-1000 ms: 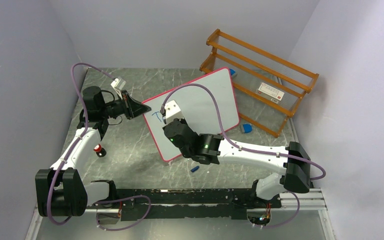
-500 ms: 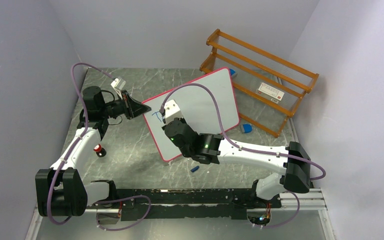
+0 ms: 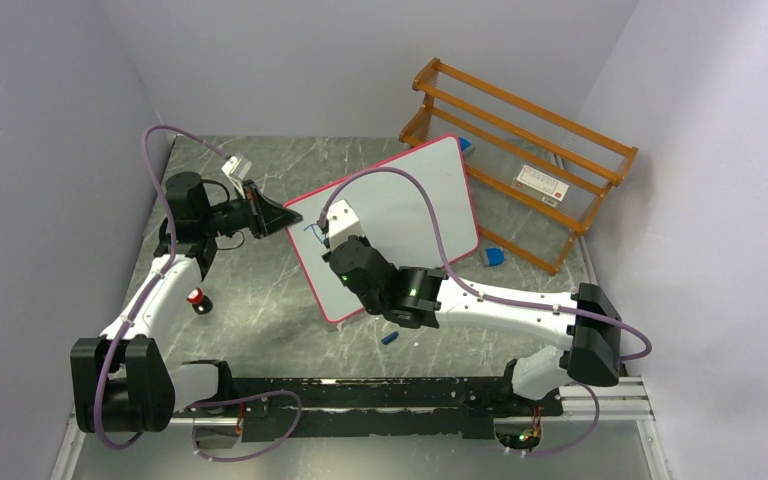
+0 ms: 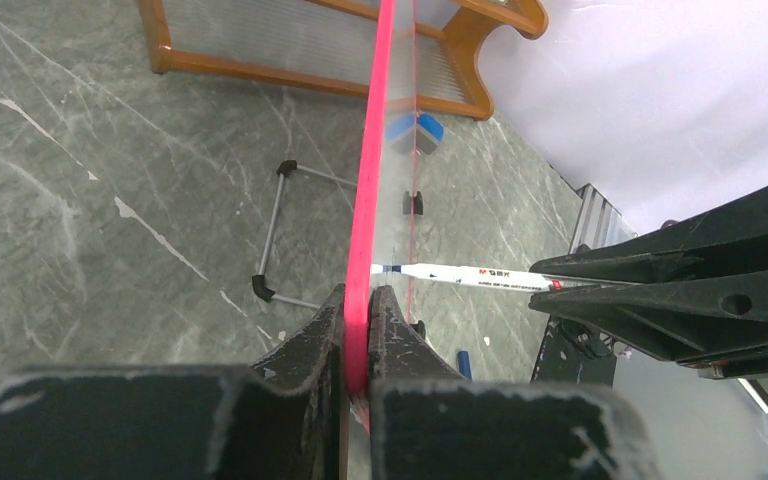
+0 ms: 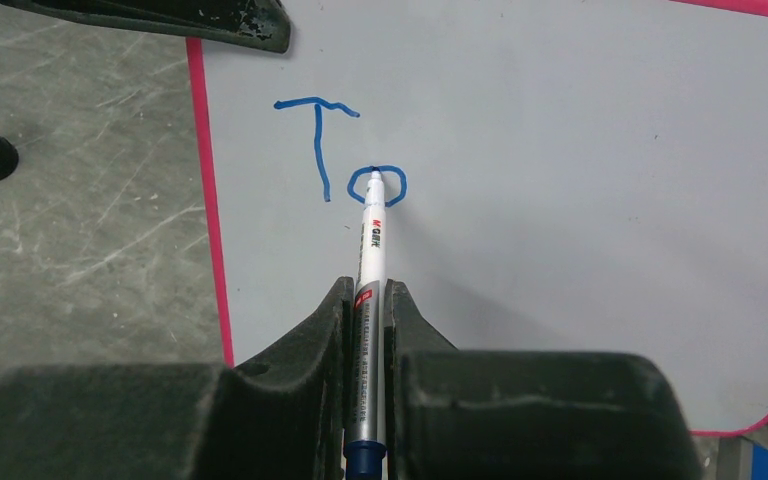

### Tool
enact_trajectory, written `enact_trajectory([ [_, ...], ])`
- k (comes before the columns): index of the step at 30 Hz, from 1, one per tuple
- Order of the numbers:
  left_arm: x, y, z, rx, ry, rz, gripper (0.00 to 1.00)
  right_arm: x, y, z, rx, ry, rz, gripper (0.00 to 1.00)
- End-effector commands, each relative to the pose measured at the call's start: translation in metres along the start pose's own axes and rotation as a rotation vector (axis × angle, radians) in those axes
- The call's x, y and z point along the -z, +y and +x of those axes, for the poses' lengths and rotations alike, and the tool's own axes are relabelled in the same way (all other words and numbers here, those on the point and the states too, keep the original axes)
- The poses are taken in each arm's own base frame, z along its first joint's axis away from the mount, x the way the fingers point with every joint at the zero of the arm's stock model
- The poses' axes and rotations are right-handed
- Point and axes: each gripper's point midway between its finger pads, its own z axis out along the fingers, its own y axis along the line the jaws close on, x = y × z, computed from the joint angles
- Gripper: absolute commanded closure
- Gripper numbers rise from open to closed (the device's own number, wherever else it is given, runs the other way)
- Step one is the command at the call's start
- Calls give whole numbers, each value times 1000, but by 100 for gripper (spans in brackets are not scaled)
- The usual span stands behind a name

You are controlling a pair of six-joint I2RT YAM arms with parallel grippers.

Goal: Write a sentence on the whiteboard

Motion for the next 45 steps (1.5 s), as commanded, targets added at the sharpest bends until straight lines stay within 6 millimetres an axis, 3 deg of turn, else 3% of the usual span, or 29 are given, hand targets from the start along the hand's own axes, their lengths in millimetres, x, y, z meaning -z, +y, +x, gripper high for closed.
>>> enact_trajectory([
  [1,-6,6,27,-22,73,2,95,-1,3,-7,-24,-17,-21,100],
  [12,-6,7,27,-25,75,-8,95,14,-18,-18,-39,-49,9,100],
  [20,-6,8,27,-26,76,-9,95,12,-42,-5,-49,-18,58,100],
  [45,-7,8,28,-21,79,-7,95,-2,-33,0,-33,-4,41,100],
])
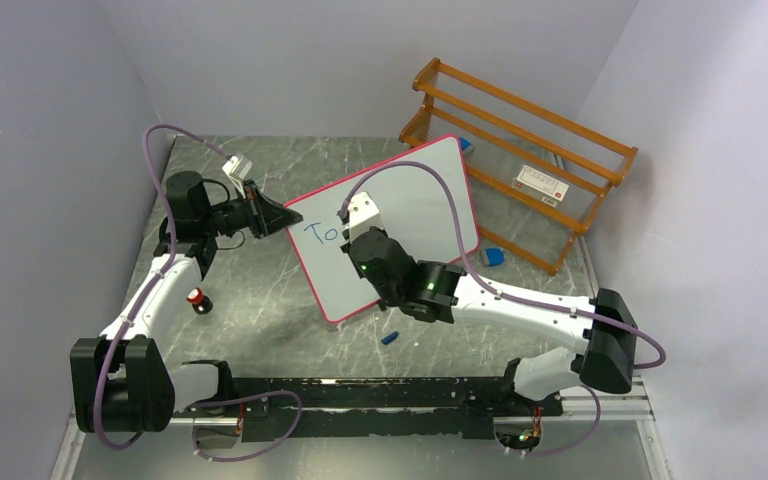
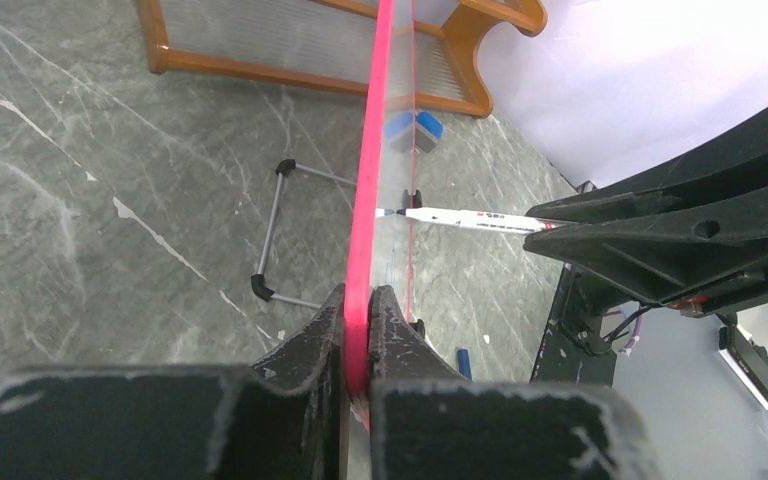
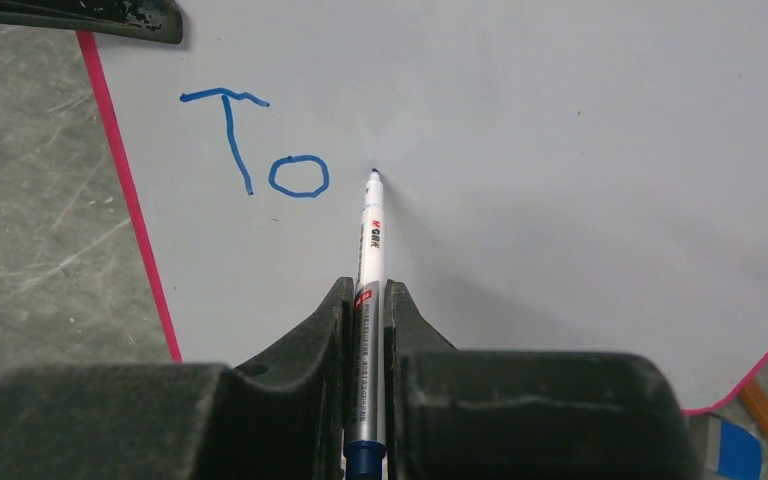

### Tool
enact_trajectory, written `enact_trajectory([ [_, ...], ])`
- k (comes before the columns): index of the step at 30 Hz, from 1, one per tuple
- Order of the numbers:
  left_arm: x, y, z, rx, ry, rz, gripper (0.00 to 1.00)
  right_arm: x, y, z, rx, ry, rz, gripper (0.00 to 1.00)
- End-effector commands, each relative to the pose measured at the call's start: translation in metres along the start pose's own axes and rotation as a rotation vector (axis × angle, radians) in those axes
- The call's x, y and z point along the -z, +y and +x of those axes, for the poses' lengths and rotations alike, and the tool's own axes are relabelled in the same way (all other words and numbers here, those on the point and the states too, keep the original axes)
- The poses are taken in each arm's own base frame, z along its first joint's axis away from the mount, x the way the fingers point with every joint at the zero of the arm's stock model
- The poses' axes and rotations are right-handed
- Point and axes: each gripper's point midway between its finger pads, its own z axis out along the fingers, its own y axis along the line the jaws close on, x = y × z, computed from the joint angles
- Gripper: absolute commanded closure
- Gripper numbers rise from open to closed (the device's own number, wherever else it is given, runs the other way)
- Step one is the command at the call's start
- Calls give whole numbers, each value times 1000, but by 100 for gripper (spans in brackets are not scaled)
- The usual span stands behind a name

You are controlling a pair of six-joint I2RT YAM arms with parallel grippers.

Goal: Write a sentence on the whiteboard

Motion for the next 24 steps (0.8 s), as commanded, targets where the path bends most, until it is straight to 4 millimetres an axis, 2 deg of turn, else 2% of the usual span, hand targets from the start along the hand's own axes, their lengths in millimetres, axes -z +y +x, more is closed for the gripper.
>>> enact_trajectory([
  [1,-6,9,28,-15,75,-9,95,-6,2,-4,-3,-12,9,100],
  [24,-6,9,28,-16,74,-9,95,-7,6,-14,-13,-43,-12,100],
])
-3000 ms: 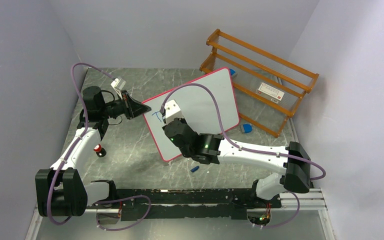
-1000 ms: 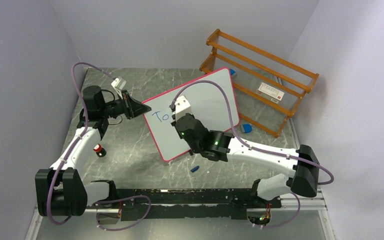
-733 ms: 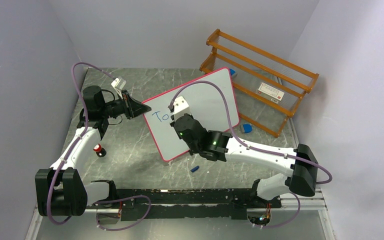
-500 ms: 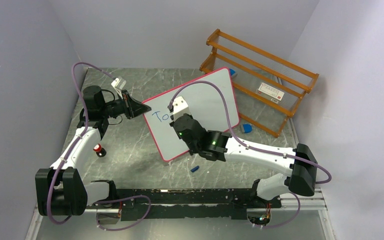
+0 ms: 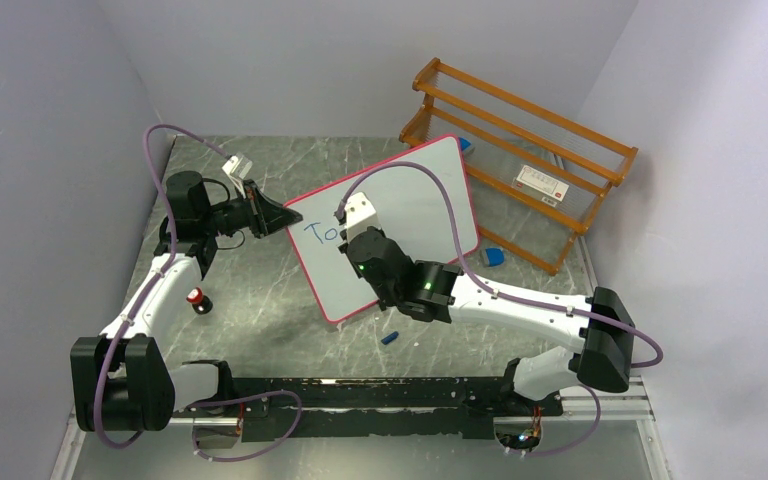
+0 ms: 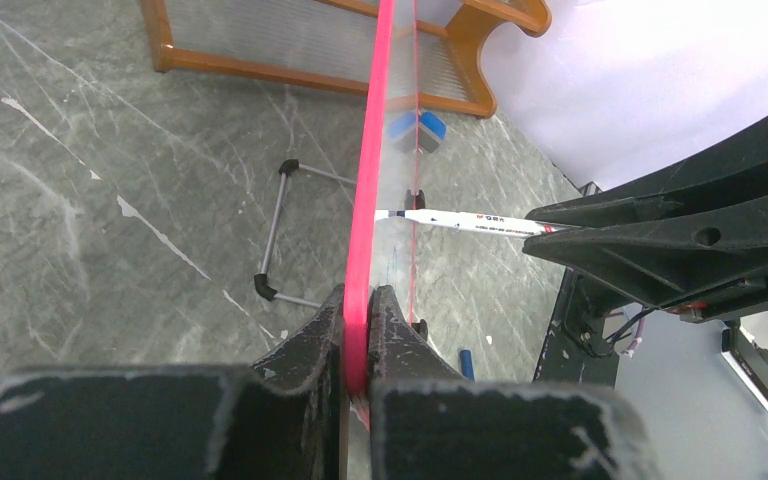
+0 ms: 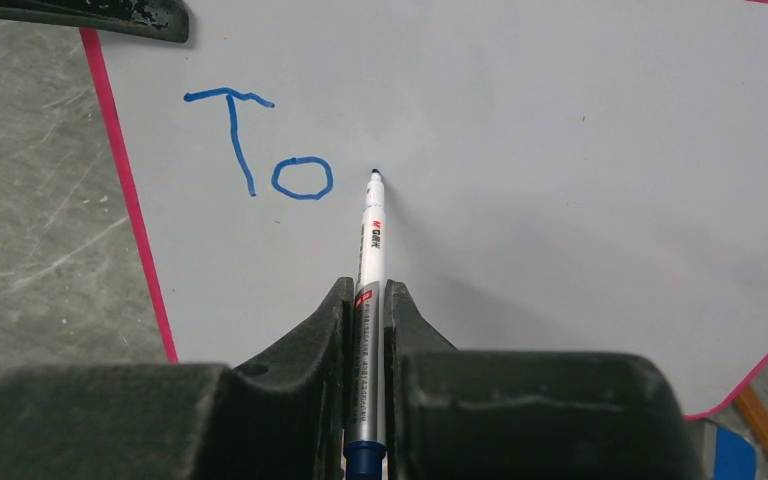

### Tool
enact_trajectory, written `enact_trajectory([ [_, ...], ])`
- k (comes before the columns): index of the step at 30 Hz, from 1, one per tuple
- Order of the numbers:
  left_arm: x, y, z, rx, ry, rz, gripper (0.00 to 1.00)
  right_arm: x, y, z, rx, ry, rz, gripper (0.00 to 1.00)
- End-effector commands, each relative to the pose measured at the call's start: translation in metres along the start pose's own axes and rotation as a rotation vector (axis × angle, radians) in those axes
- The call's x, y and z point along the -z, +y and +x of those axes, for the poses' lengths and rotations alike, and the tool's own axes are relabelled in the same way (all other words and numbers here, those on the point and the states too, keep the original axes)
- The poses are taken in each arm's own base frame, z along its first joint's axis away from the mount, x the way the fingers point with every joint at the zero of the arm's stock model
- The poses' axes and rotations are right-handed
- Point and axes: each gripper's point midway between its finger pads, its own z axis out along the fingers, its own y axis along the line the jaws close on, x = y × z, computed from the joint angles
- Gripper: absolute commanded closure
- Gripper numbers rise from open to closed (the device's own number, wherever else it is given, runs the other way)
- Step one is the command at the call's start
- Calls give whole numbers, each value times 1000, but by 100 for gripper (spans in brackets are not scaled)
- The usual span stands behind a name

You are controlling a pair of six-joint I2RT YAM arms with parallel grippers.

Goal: Write a sentence on the whiteboard

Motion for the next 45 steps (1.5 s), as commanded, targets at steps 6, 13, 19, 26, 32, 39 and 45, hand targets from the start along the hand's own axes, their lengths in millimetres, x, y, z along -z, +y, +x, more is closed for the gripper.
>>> enact_trajectory([
  [6,-6,7,28,-18,75,-3,95,-2,4,-17,-38,-51,-22,100],
  [13,-6,8,28,-17,74,-4,95,-2,9,-13,-25,-37,-46,100],
  [19,-6,7,28,-17,75,-3,95,0,10,-6,-18,-19,-62,100],
  [26,-6,8,28,-17,75,-6,95,1,8,0,-8,2,-59,100],
  [32,-6,8,29,-16,76,-6,95,3,8,7,-3,20,-65,100],
  [39,-6,8,28,-17,76,-7,95,5,4,13,6,32,-55,100],
  [45,-6,9,29,-14,78,-6,95,7,0,16,14,39,-43,100],
])
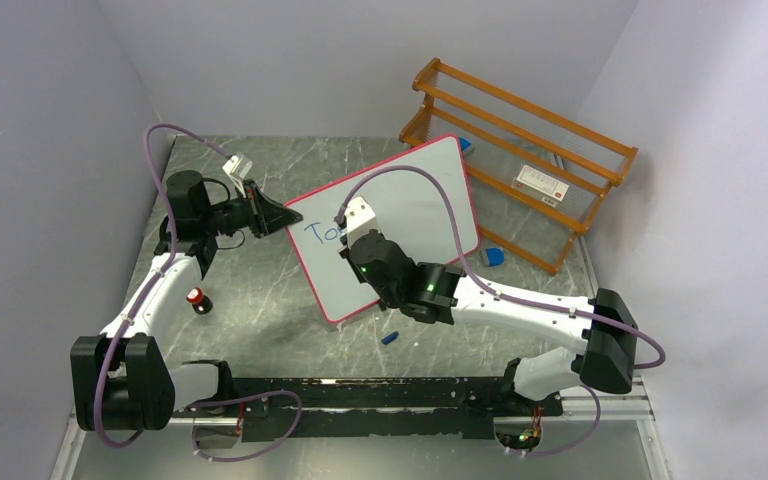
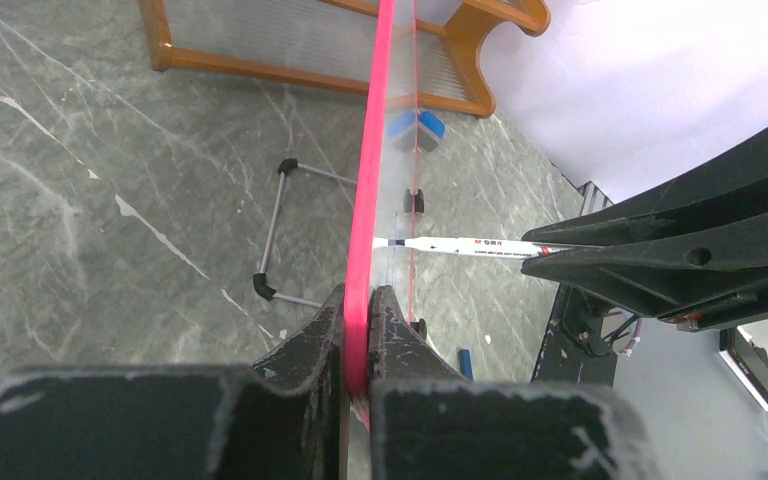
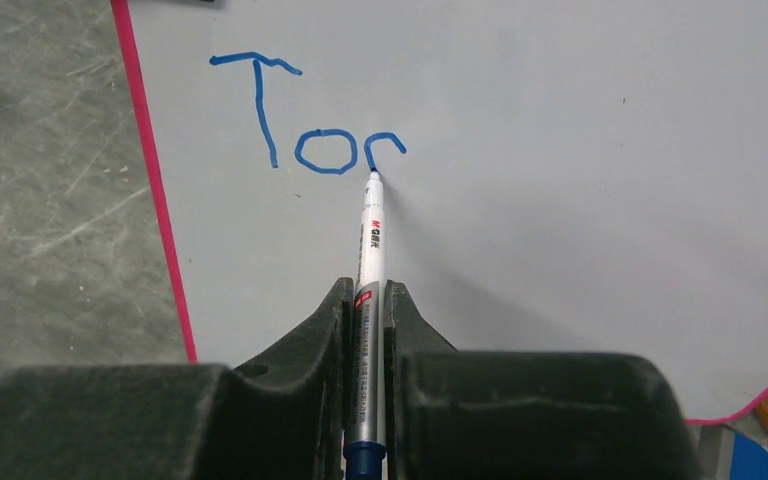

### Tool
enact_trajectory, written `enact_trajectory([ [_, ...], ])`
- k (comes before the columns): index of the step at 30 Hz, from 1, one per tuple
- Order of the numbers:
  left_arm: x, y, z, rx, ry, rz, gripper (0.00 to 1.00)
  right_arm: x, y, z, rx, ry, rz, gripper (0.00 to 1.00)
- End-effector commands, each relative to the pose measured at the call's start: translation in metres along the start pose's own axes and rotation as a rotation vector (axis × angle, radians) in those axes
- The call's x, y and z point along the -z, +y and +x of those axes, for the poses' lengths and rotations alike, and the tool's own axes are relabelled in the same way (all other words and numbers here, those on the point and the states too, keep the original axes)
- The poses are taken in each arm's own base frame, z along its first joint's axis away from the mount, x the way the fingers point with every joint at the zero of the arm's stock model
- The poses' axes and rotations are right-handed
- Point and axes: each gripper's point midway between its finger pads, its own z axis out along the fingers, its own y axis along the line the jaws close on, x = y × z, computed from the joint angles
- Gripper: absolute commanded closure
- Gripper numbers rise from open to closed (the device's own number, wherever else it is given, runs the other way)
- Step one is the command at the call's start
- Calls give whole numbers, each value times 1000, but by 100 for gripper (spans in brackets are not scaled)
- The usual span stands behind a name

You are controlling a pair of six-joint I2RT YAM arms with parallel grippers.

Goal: Write a sentence on the whiteboard

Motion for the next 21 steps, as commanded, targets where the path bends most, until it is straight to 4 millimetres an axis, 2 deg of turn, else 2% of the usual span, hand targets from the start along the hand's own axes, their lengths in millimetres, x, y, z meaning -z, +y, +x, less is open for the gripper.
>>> enact_trajectory([
  [1,-6,8,29,-19,75,-7,95,4,-8,7,5,17,21,100],
  [15,-7,8,29,-20,75,-4,95,5,-19,-9,-24,-49,72,100],
  [21,-6,8,29,-16,77,-6,95,7,-21,-26,-47,-102,71,100],
])
